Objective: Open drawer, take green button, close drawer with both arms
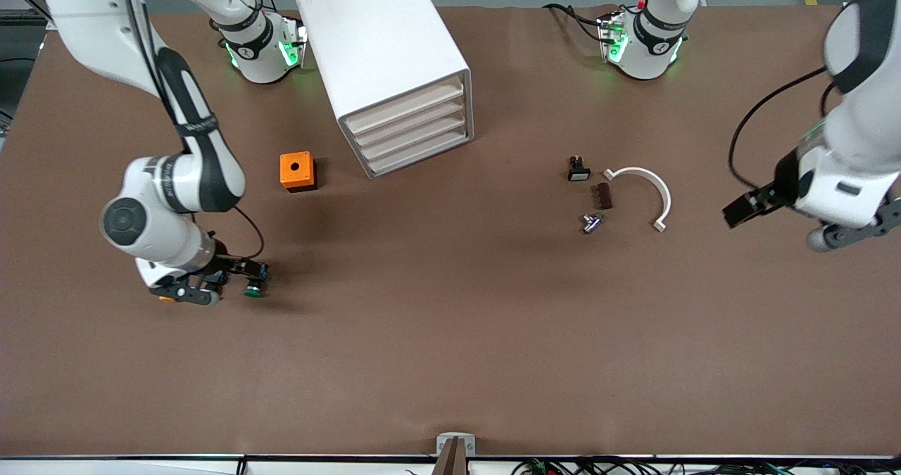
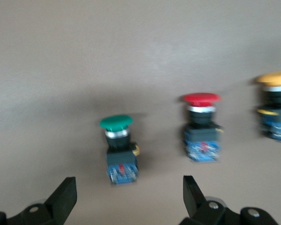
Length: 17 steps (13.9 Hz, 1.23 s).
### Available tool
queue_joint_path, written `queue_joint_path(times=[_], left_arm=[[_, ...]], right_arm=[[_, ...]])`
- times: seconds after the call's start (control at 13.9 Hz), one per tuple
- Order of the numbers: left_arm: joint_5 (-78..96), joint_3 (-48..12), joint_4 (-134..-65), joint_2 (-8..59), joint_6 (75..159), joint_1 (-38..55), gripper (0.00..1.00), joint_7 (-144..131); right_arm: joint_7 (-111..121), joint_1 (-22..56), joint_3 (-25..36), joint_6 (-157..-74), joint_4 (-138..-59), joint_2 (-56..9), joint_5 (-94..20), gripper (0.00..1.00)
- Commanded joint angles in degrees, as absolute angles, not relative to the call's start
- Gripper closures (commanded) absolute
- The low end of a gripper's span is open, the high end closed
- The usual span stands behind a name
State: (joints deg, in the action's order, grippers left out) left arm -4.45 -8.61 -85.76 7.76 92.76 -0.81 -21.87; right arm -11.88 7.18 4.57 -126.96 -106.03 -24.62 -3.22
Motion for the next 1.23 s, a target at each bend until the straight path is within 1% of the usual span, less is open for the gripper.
queue_joint_path(times=[0.0,0.07,0.14,0.29,0.36,0.5,0.65,1.08,1.15], left_arm=[[-2.2,-5.7,-87.9,1.7,87.4,-0.3,0.0,-9.3],[-0.3,-4.9,-88.4,0.0,85.5,0.3,0.0,-8.1],[1.6,-4.1,-89.5,-1.9,84.7,0.5,0.0,-8.0],[2.3,-2.6,-94.0,-7.2,84.6,3.3,0.0,-9.2],[2.3,-2.4,-95.8,-8.9,84.5,4.6,0.0,-9.8],[2.2,-2.4,-96.8,-10.0,84.5,4.9,0.0,-10.3],[1.8,-2.7,-96.8,-10.0,84.7,4.9,0.0,-10.4],[-2.0,-3.2,-97.4,-10.1,85.5,4.7,0.0,-10.3],[-2.1,-3.2,-97.0,-10.0,85.5,4.3,0.0,-10.3]], right_arm=[[-5.8,4.1,4.7,-110.9,-97.1,-21.7,-2.3,0.0],[-3.1,3.4,4.8,-104.1,-92.4,-21.5,-1.3,0.0],[-2.1,3.3,4.8,-99.3,-89.2,-21.2,-1.0,0.0],[-1.3,3.3,4.8,-92.3,-84.7,-19.4,-0.4,0.0],[-1.2,3.0,4.9,-90.5,-84.2,-17.9,-0.8,0.0],[-1.9,3.4,4.7,-90.2,-84.4,-13.6,-0.7,0.0],[-1.9,4.0,4.4,-90.2,-84.3,-11.0,-0.4,0.0],[-1.9,3.6,4.7,-90.0,-83.8,-10.4,0.1,0.0],[-1.9,4.1,4.7,-89.6,-82.4,-10.5,0.6,0.0]])
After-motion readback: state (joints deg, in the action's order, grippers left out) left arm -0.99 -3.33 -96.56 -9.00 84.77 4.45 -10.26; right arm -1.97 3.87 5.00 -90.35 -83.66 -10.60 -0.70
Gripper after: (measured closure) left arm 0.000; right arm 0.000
